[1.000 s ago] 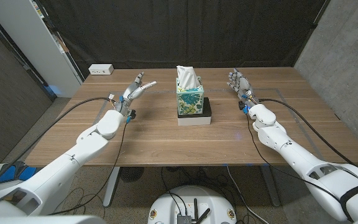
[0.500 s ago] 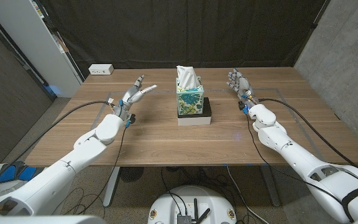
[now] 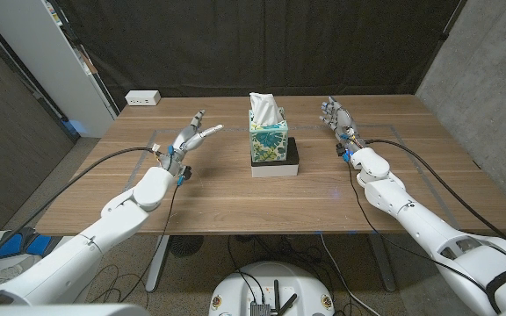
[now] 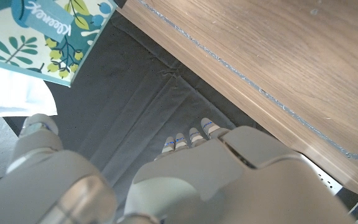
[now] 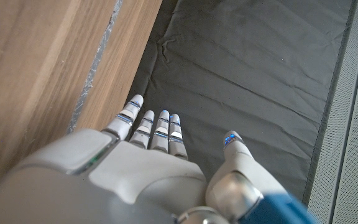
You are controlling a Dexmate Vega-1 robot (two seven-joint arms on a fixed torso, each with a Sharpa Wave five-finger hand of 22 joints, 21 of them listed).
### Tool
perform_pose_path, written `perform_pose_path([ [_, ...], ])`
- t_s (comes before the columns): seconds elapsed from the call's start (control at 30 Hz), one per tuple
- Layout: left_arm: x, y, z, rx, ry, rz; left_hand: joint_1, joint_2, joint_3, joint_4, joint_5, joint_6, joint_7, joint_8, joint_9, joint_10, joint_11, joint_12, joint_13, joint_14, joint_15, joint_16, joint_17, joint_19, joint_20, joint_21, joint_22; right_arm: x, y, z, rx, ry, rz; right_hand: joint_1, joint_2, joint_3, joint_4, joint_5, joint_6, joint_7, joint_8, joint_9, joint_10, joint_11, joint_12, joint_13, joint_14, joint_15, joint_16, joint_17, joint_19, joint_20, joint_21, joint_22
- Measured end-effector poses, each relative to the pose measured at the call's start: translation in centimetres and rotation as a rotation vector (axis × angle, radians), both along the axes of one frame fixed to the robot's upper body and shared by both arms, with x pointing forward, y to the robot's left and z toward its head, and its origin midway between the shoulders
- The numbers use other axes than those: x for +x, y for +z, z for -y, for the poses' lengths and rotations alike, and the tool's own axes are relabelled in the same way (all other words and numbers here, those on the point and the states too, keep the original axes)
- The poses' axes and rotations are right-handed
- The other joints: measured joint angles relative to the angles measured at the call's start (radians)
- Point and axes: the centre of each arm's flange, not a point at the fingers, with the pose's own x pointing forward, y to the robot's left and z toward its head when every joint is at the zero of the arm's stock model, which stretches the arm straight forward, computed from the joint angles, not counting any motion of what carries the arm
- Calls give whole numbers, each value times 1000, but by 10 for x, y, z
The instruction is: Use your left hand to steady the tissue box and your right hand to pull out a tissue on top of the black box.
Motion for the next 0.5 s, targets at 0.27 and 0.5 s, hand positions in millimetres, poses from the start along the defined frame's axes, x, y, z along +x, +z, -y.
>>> perform_pose_path([
  [0.27, -6, -6, 1, 13, 4, -5, 0, 0, -9, 0, 8, 0, 0, 0, 0, 0, 0, 0, 0, 0, 0, 0, 0, 0, 0, 0, 0, -1, -1, -3, -4, 0, 0, 0, 0, 0, 0, 0, 0, 0, 0, 0, 0, 0, 0, 0, 4, 4, -4, 0, 0, 0, 0, 0],
  [0.5, -9, -8, 2, 24, 4, -4, 3, -3, -18, 1, 8, 0, 0, 4, 0, 0, 0, 4, 0, 0, 0, 0, 0, 0, 0, 0, 0, -2, 0, -6, -8, 3, 1, 0, 0, 0, 0, 0, 0, 0, 0, 0, 0, 0, 0, 0, 4, 4, -4, 0, 0, 0, 0, 0],
])
